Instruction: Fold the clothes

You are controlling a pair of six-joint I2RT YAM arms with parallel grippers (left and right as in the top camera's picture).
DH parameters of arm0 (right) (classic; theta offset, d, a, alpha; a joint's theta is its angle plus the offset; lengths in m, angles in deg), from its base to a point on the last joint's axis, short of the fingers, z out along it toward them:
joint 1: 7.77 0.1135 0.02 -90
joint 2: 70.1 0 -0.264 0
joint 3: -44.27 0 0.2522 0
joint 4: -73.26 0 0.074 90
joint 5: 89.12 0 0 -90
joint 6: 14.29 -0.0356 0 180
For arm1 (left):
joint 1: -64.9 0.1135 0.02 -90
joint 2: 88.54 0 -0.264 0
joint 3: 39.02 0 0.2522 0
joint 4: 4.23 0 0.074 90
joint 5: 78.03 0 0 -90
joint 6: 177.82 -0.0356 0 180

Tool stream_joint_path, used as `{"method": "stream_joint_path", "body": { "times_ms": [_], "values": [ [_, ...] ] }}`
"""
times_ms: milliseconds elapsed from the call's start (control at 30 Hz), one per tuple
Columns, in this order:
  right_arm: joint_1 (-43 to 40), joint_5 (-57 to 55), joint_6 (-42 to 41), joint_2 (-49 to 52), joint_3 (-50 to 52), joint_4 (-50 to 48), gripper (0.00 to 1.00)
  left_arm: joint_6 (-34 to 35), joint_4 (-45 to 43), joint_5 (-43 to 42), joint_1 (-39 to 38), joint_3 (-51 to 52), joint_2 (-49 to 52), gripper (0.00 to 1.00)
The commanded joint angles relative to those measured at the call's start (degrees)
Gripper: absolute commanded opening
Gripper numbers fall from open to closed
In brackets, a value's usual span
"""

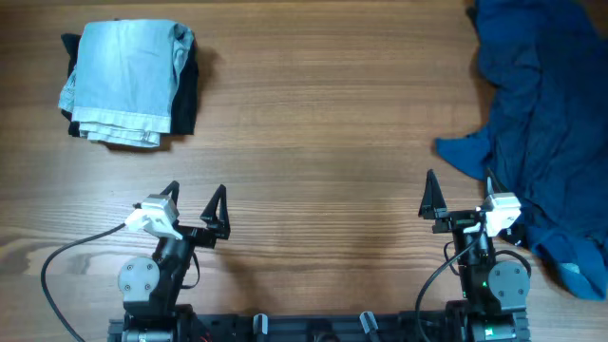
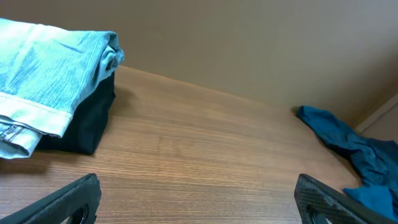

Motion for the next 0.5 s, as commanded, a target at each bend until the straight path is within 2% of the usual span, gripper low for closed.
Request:
{"method": "stream_joint_path", "body": {
  "times_ms": [0,133,300,467],
  "values": [
    [-0.33,0.50,-1.07,-0.02,-4.26,6.54,1.00,0.46,0.00,0.61,-0.33,0.33,-0.31,1.00],
    [-0.33,0.52,-1.27,-0.02,-6.99,13.27,1.00,0.46,0.02,0.59,-0.33,0.33,-0.31,1.00],
    [-0.33,0.42,-2.34,-0.02,-8.92,16.22,1.00,0.46,0.02,0.59,-0.33,0.33,-0.31,1.00],
    [-0.33,-6.08,-2.36,2.99,-21.18,31.15,1.00,0.46,0.02,0.59,-0.33,0.33,-0.31,1.00]
  ]
}}
